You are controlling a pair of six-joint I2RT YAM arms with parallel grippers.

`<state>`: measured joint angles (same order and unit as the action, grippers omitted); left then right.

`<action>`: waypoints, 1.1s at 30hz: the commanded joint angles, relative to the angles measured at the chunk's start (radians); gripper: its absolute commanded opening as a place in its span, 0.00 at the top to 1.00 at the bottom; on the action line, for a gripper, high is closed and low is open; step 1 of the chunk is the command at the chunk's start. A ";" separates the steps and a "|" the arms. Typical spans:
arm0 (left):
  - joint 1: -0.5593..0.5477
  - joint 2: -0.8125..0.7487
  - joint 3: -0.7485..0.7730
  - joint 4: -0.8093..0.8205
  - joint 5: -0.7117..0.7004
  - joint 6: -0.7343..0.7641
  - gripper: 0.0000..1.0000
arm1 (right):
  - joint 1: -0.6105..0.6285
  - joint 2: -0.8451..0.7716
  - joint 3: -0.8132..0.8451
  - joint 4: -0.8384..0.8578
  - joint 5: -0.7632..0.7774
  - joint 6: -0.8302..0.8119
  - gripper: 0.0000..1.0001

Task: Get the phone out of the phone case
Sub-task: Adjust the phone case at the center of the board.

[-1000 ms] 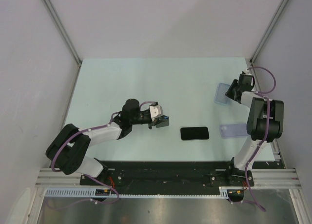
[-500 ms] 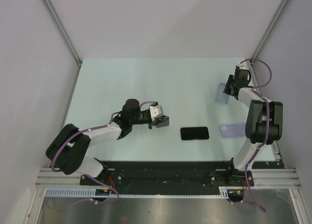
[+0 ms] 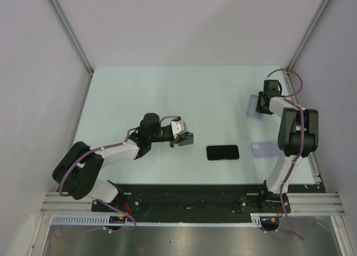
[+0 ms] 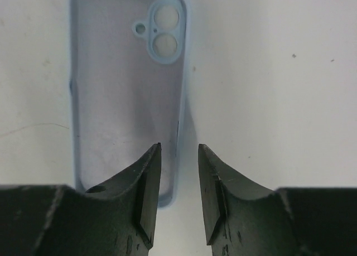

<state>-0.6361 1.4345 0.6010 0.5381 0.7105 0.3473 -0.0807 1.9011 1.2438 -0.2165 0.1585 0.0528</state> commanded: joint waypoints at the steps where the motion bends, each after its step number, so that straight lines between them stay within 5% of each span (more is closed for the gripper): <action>1: 0.003 -0.016 0.010 0.033 0.033 -0.004 1.00 | -0.002 0.041 0.052 -0.050 0.022 -0.030 0.64; 8: 0.003 -0.017 0.010 0.033 0.035 -0.004 1.00 | -0.010 0.069 0.065 -0.052 0.010 -0.044 0.74; 15: 0.003 -0.019 0.010 0.031 0.033 -0.007 1.00 | -0.013 0.127 0.141 -0.070 0.021 -0.077 1.00; 33: 0.003 -0.006 0.013 0.031 0.035 -0.007 0.99 | -0.011 0.306 0.451 -0.087 0.153 -0.157 1.00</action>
<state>-0.6361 1.4345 0.6010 0.5381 0.7105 0.3473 -0.0910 2.1601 1.6157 -0.3038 0.2562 -0.0753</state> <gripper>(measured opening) 0.068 0.010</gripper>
